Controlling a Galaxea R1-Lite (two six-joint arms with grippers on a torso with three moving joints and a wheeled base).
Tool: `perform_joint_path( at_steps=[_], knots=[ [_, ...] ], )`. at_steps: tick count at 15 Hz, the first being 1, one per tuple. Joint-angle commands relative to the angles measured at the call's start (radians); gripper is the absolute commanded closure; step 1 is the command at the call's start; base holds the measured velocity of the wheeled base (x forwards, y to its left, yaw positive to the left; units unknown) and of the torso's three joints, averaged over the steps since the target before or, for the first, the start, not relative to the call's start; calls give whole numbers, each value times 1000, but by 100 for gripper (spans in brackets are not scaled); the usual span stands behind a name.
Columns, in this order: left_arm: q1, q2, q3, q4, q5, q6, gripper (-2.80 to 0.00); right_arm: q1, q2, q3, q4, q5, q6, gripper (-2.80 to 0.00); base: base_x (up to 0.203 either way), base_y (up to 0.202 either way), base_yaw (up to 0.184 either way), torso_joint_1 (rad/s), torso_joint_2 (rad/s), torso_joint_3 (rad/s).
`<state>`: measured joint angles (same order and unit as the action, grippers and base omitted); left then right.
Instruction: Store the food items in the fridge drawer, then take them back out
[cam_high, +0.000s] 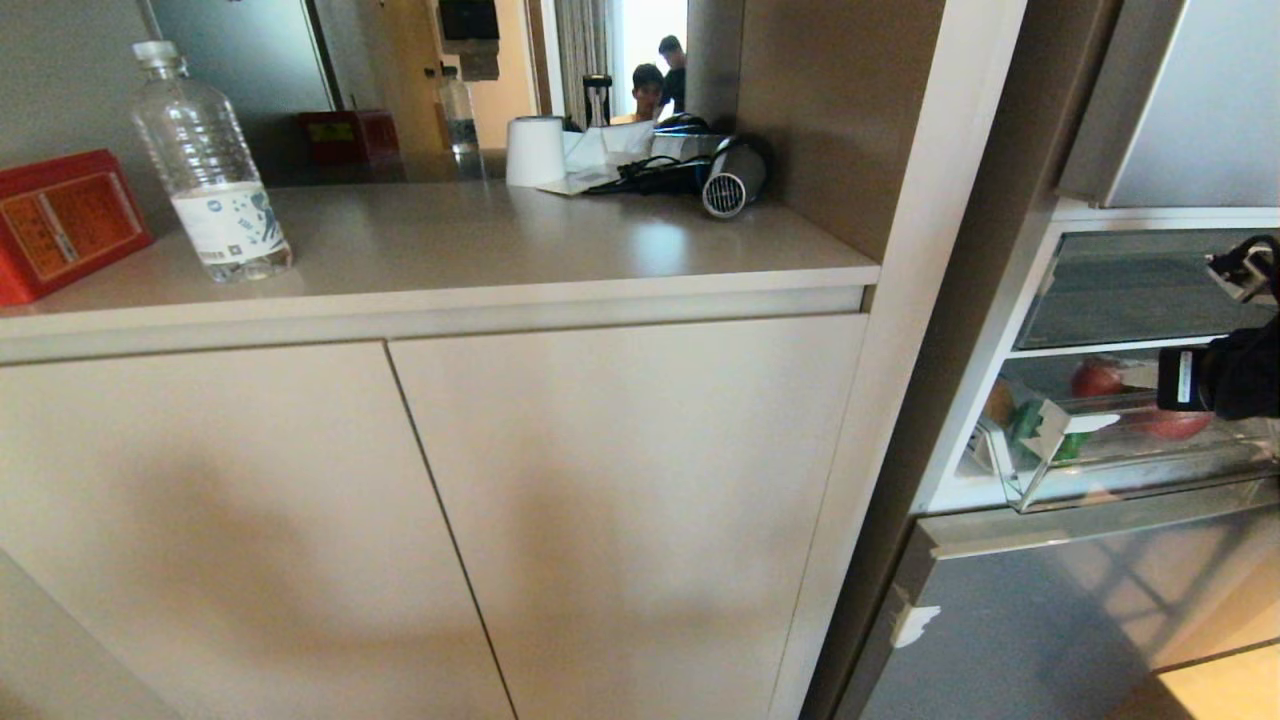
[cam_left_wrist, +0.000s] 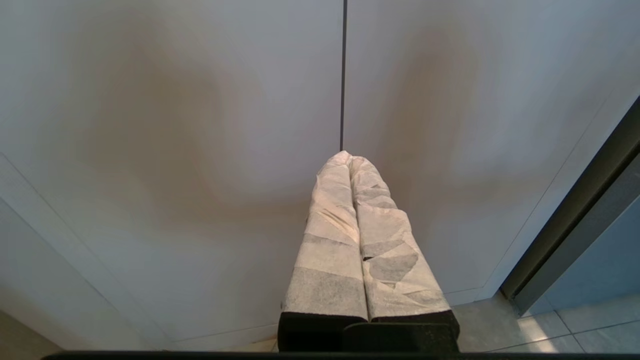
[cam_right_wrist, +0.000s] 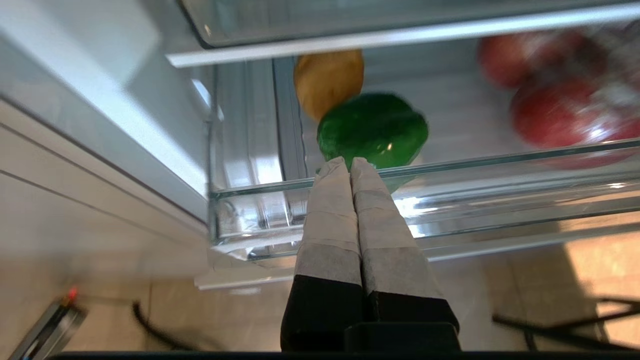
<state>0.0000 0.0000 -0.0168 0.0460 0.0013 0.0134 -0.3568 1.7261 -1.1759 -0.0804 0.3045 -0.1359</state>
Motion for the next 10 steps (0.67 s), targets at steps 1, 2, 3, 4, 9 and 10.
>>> perform_joint_path(
  at_steps=[1,2,3,4,9,10],
  knots=[
    [0,2,0,0,0,0,0,1,66,-45,24,1,-2,0,0,0,0,0,0,0],
    [0,0,0,0,0,0,0,2,85,-59,27,1,-2,0,0,0,0,0,0,0],
    [0,0,0,0,0,0,0,2,102,-73,24,1,-2,0,0,0,0,0,0,0],
    [0,1,0,0,0,0,0,3,122,-97,24,1,-2,0,0,0,0,0,0,0],
    [0,0,0,0,0,0,0,1,167,-159,27,-21,-4,0,0,0,0,0,0,0],
    [0,1,0,0,0,0,0,1,169,-159,28,-34,-5,0,0,0,0,0,0,0]
  ],
)
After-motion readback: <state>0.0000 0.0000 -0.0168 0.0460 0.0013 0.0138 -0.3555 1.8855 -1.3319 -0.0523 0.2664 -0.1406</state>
